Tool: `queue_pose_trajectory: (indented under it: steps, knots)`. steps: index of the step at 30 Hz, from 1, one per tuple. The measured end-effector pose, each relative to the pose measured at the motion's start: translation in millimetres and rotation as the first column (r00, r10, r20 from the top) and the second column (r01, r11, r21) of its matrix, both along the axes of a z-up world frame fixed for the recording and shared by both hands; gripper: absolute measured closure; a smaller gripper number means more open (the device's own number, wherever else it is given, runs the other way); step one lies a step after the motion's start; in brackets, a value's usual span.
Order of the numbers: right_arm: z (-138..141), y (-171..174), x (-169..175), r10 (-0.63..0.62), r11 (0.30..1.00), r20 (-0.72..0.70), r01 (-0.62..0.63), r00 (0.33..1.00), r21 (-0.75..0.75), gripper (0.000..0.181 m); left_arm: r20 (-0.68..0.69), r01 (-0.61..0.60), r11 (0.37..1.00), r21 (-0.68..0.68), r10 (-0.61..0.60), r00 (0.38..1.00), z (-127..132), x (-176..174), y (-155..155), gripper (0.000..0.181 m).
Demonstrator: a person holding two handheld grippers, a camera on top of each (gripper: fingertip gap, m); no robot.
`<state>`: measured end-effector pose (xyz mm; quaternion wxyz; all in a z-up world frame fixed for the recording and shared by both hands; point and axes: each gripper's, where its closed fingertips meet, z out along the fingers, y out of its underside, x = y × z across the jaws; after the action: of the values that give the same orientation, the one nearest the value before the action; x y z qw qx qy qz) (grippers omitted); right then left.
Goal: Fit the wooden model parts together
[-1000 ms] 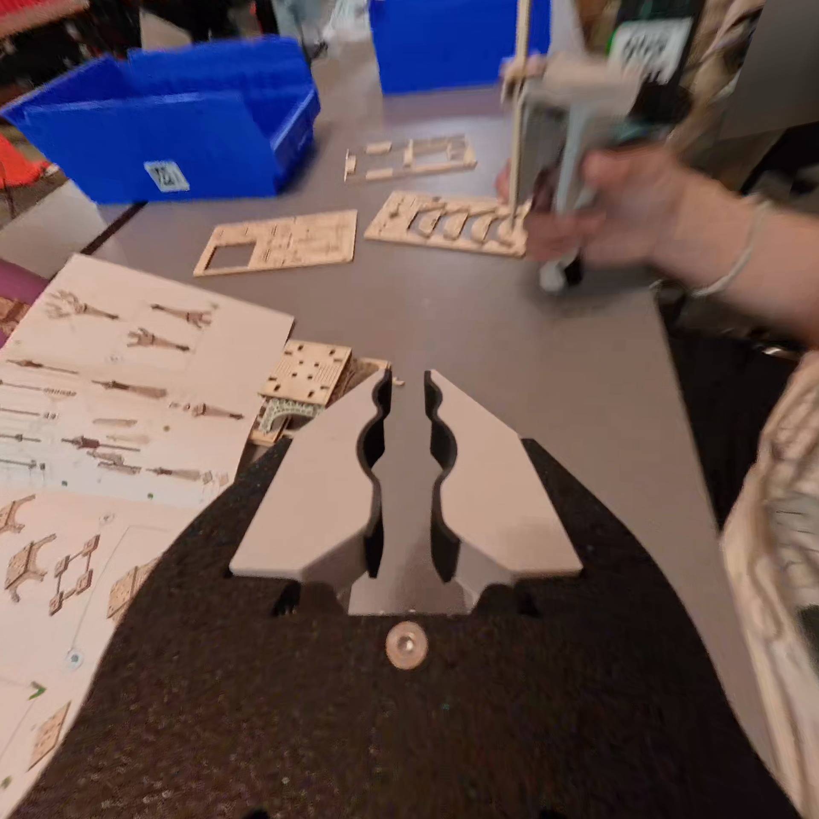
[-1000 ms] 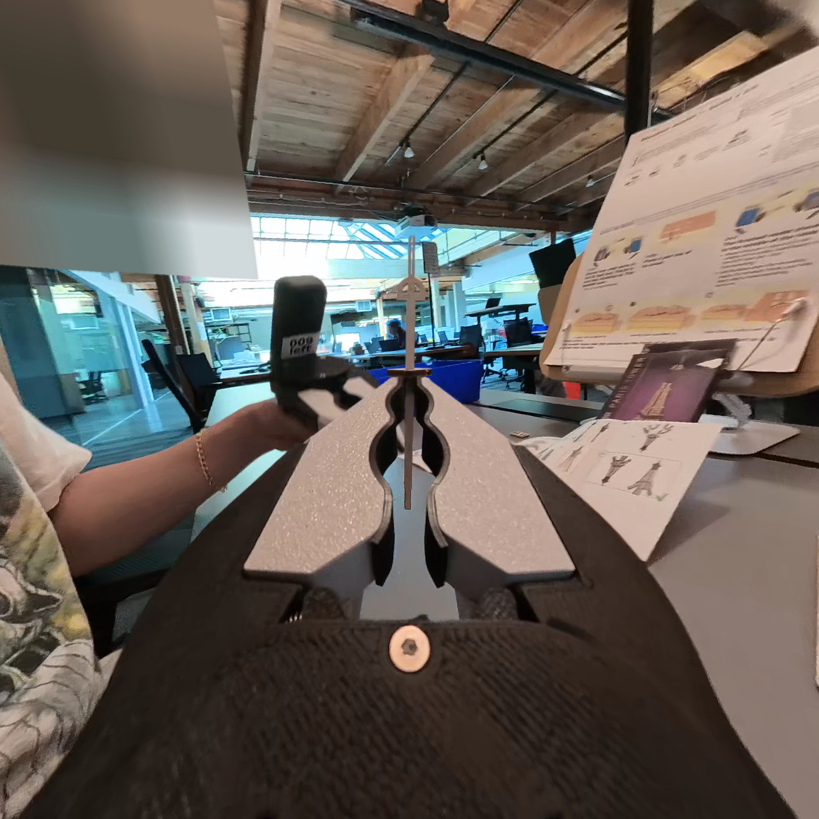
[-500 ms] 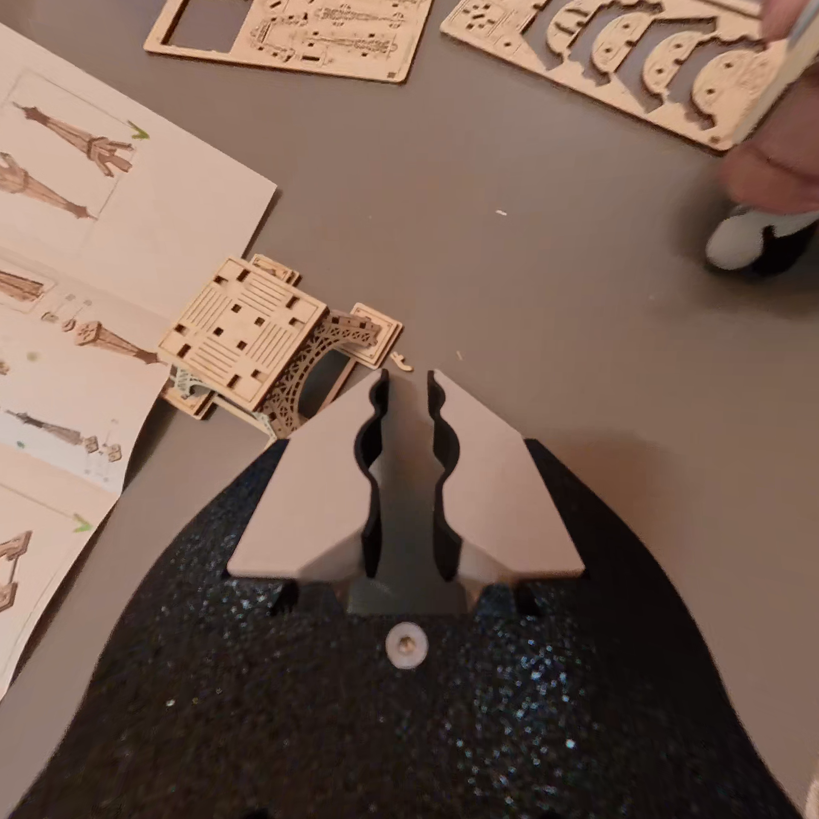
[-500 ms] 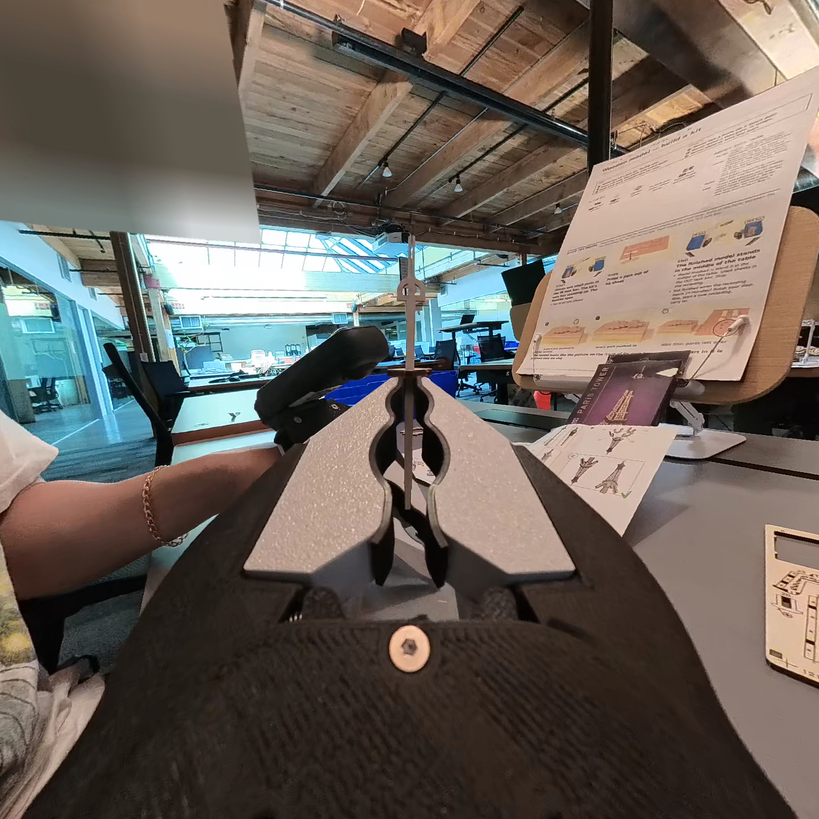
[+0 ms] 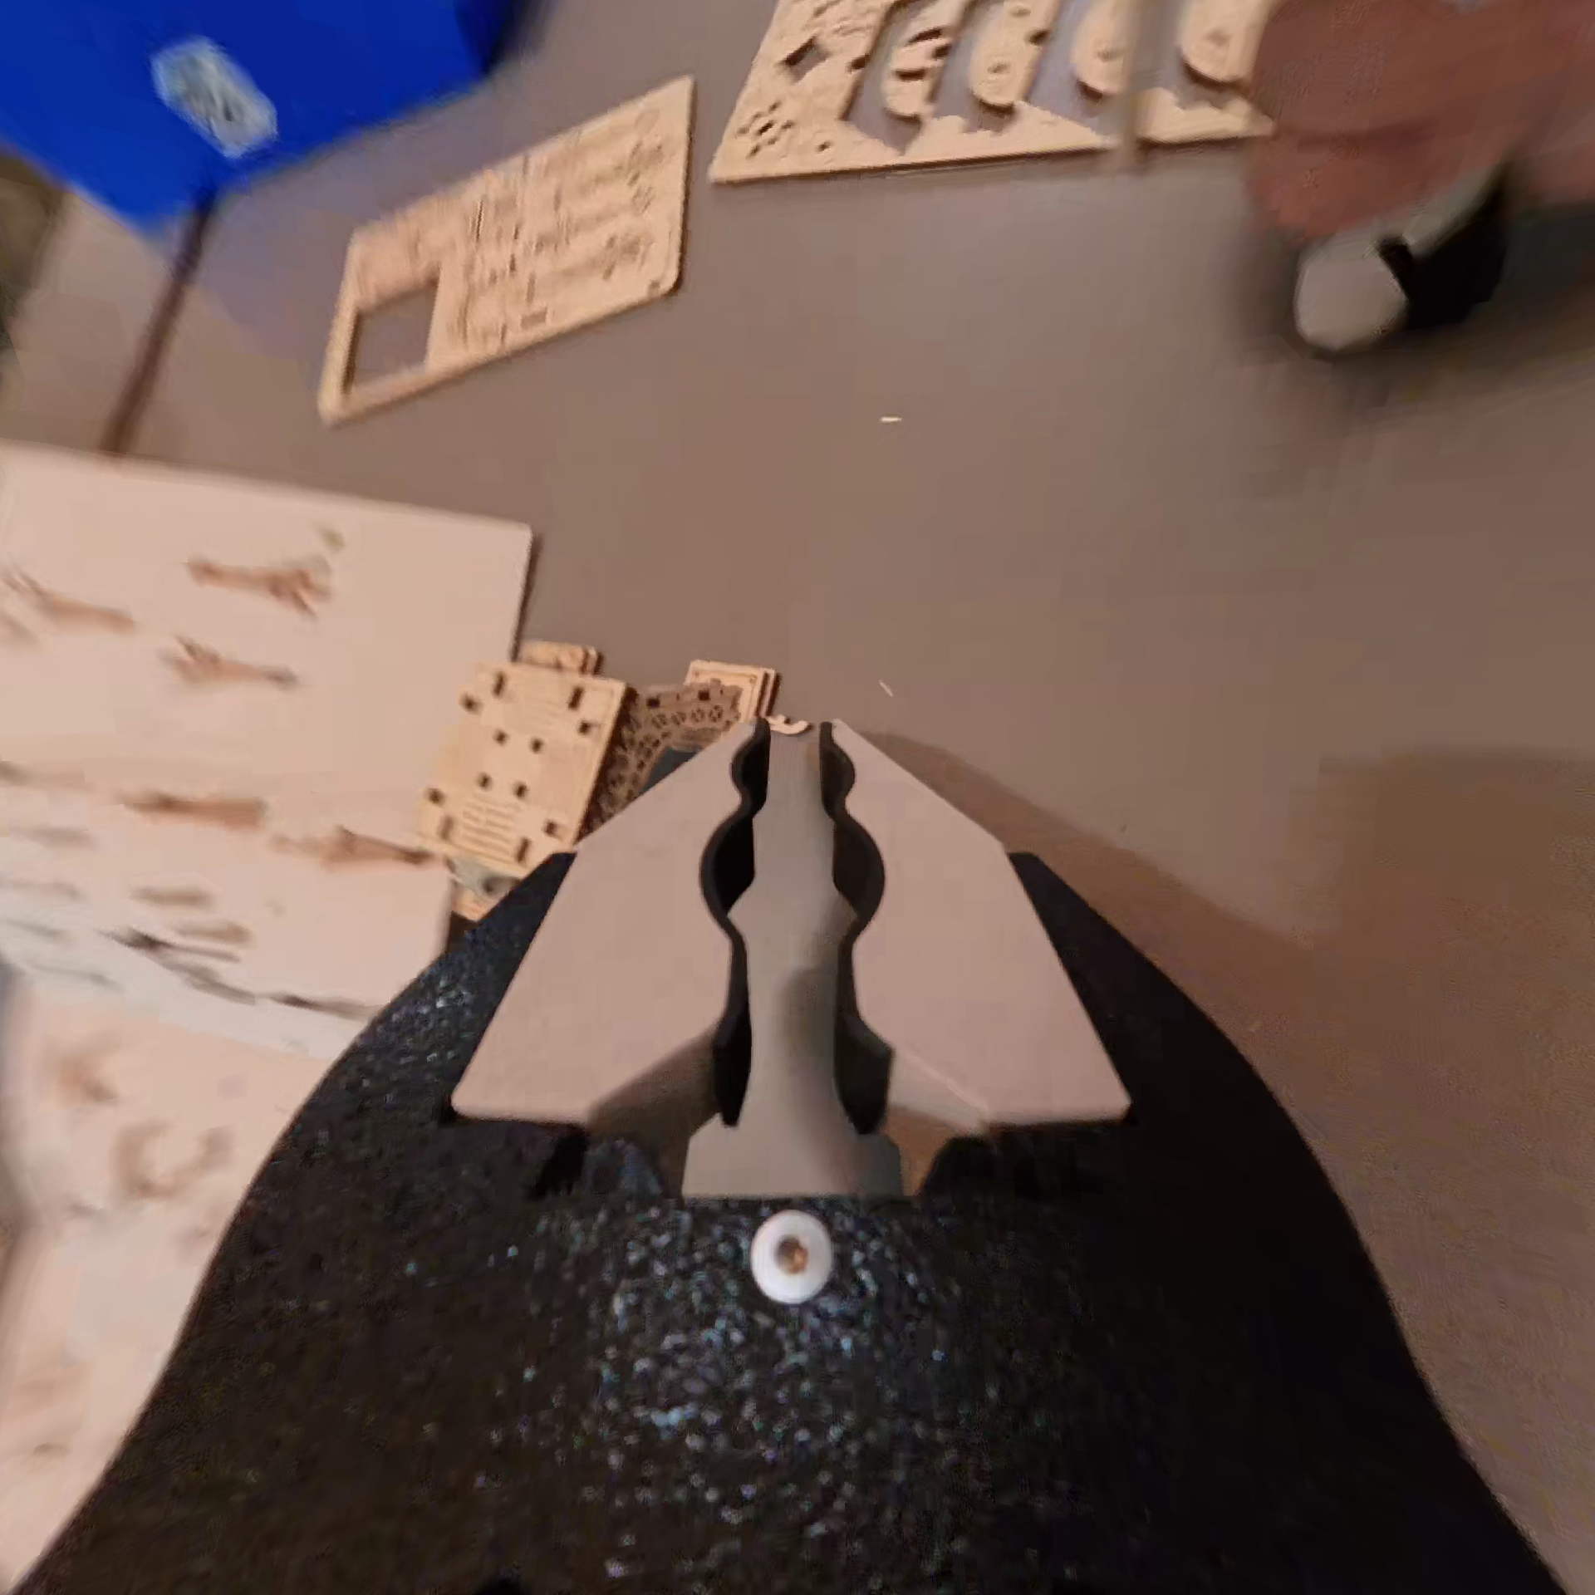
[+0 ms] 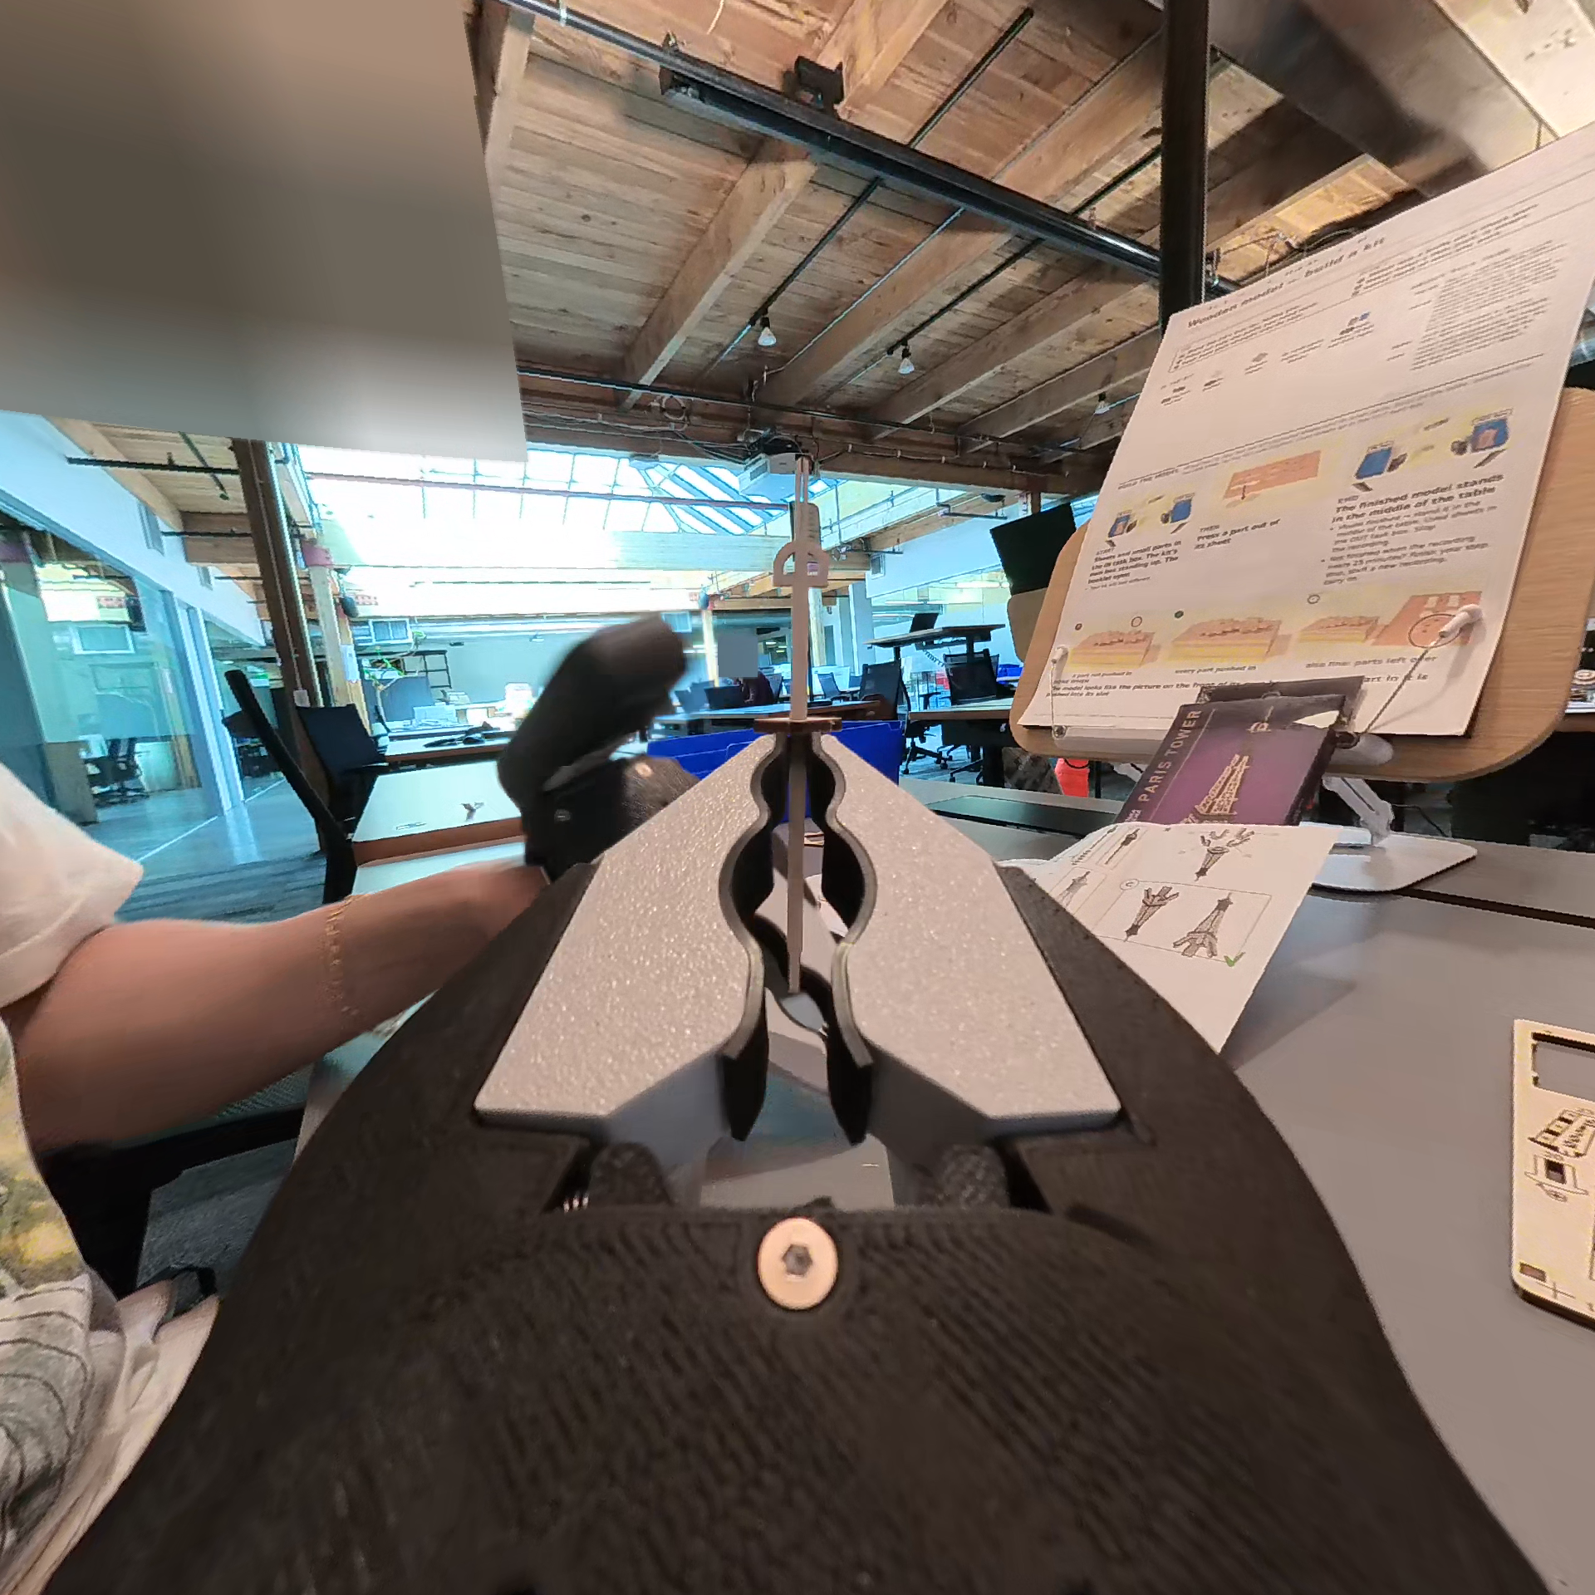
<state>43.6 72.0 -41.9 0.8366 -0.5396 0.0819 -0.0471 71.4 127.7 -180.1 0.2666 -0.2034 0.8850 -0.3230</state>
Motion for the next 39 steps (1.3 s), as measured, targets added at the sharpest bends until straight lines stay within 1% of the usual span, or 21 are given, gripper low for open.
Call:
queue_pose_trajectory:
  steps: [1, 3, 5, 7, 8, 10, 11, 12, 14, 18, 24, 29, 31, 33, 35, 37, 39]
  knots:
    - [0.1, 0.1, -0.2, 0.003, 1.0, 0.0, -0.003, 1.0, 0.0, 0.181, 0.066, 0.081, 0.994, 0.071, -0.085, 0.994, 3.6, -1.3, 0.1, 0.173]
    - [0.1, 0.2, -0.4, 0.007, 1.0, -0.001, -0.007, 1.0, 0.001, 0.181, 0.183, 0.213, 0.953, 0.213, -0.253, 0.95, 10.2, -1.5, 1.0, 0.173]
    - [0.1, 0.4, -0.6, 0.009, 1.0, 0.001, -0.009, 1.0, 0.001, 0.181, 0.258, 0.309, 0.883, 0.354, -0.41, 0.875, 15.6, -1.1, 1.4, 0.177]
    - [0.2, 0.8, -1.6, 0.015, 1.0, 0.006, -0.015, 1.0, 0.0, 0.181, 0.278, 0.381, 0.798, 0.467, -0.541, 0.794, 16.1, -1.5, -0.1, 0.177]
    - [0.2, 1.1, -2.3, 0.019, 1.0, 0.008, -0.019, 1.0, -0.001, 0.181, 0.251, 0.412, 0.757, 0.508, -0.587, 0.77, 11.5, -2.2, -0.2, 0.175]
    - [-0.2, 1.9, -3.4, 0.03, 1.0, 0.01, -0.03, 1.0, -0.006, 0.181, 0.185, 0.436, 0.667, 0.603, -0.649, 0.738, 0.3, -0.4, 3.9, 0.169]
    - [-0.4, 2.4, -3.2, 0.03, 1.0, 0.008, -0.029, 1.0, -0.009, 0.181, 0.153, 0.445, 0.615, 0.651, -0.681, 0.716, -4.7, 0.4, 6.0, 0.168]
    - [-0.7, 2.9, -3.2, 0.03, 0.999, 0.009, -0.03, 1.0, -0.012, 0.181, 0.136, 0.442, 0.576, 0.687, -0.701, 0.7, -7.6, 2.5, 7.0, 0.168]
    - [-1.0, 3.8, -3.6, 0.035, 0.999, 0.009, -0.034, 0.999, -0.016, 0.181, 0.12, 0.445, 0.534, 0.719, -0.726, 0.677, -9.3, 4.7, 5.2, 0.171]
    - [-1.0, 3.9, -3.3, 0.041, 0.999, 0.005, -0.041, 0.999, -0.014, 0.181, 0.079, 0.472, 0.492, 0.732, -0.749, 0.658, -10.5, 5.8, 1.7, 0.173]
    - [-0.4, 3.3, -3.2, 0.047, 0.999, 0.003, -0.047, 0.999, -0.006, 0.181, 0.007, 0.511, 0.444, 0.736, -0.76, 0.65, -13.4, 8.3, -0.7, 0.179]
    - [-0.2, 2.9, -3.6, 0.052, 0.999, 0.002, -0.052, 0.999, -0.003, 0.181, -0.033, 0.55, 0.435, 0.713, -0.763, 0.645, -15.2, 8.6, -3.0, 0.181]
    - [-0.2, 2.7, -3.4, 0.054, 0.999, 0.0, -0.054, 0.999, -0.002, 0.181, -0.041, 0.561, 0.441, 0.7, -0.76, 0.649, -15.4, 8.7, -3.3, 0.181]
    - [-0.2, 2.8, -3.6, 0.055, 0.998, 0.0, -0.055, 0.998, -0.002, 0.181, -0.044, 0.57, 0.463, 0.679, -0.749, 0.661, -15.4, 8.7, -3.5, 0.181]
    - [-0.1, 2.6, -3.6, 0.055, 0.998, 0.0, -0.055, 0.998, -0.001, 0.181, -0.032, 0.576, 0.502, 0.646, -0.736, 0.677, -14.6, 9.2, -4.2, 0.181]
    - [0.1, 2.0, -3.7, 0.054, 0.999, 0.001, -0.054, 0.999, 0.003, 0.181, -0.019, 0.584, 0.546, 0.601, -0.72, 0.693, -14.5, 8.0, -3.8, 0.181]
    - [0.4, 1.5, -3.7, 0.053, 0.999, 0.002, -0.053, 0.999, 0.005, 0.181, 0.001, 0.593, 0.604, 0.533, -0.701, 0.713, -12.3, 4.8, -4.3, 0.181]
